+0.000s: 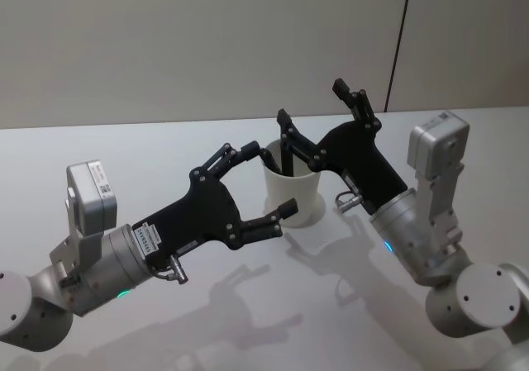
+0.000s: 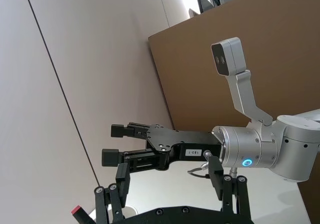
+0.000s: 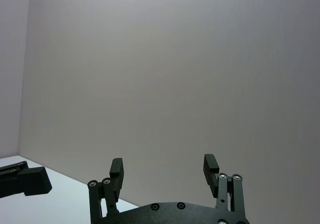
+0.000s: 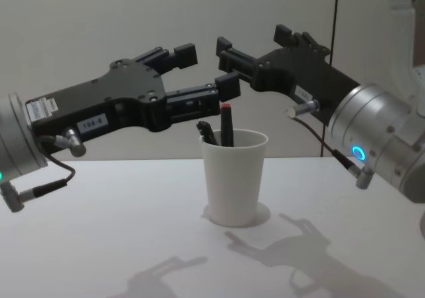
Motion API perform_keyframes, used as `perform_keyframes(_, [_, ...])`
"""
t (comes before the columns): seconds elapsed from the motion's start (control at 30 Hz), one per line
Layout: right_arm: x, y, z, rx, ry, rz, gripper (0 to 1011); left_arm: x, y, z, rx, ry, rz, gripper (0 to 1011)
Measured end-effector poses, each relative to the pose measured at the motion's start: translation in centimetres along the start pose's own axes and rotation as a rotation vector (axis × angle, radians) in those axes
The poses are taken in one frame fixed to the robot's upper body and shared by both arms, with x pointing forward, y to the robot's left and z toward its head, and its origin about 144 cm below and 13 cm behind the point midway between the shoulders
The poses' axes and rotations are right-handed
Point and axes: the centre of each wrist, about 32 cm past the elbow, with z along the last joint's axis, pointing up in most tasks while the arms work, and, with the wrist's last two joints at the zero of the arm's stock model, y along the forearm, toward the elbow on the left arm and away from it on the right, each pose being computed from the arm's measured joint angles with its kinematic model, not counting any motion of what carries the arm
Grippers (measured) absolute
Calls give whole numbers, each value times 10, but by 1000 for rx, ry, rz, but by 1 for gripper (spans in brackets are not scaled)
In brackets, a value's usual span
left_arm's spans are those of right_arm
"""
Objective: Place the pen into the pen holder.
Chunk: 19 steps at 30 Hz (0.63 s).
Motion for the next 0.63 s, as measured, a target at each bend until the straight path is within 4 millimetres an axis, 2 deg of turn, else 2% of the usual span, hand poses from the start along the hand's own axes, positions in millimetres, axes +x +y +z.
perform_keyframes(0.63, [0,0,-1,0,1,-3,1001,0,0,0,0,0,0,1004])
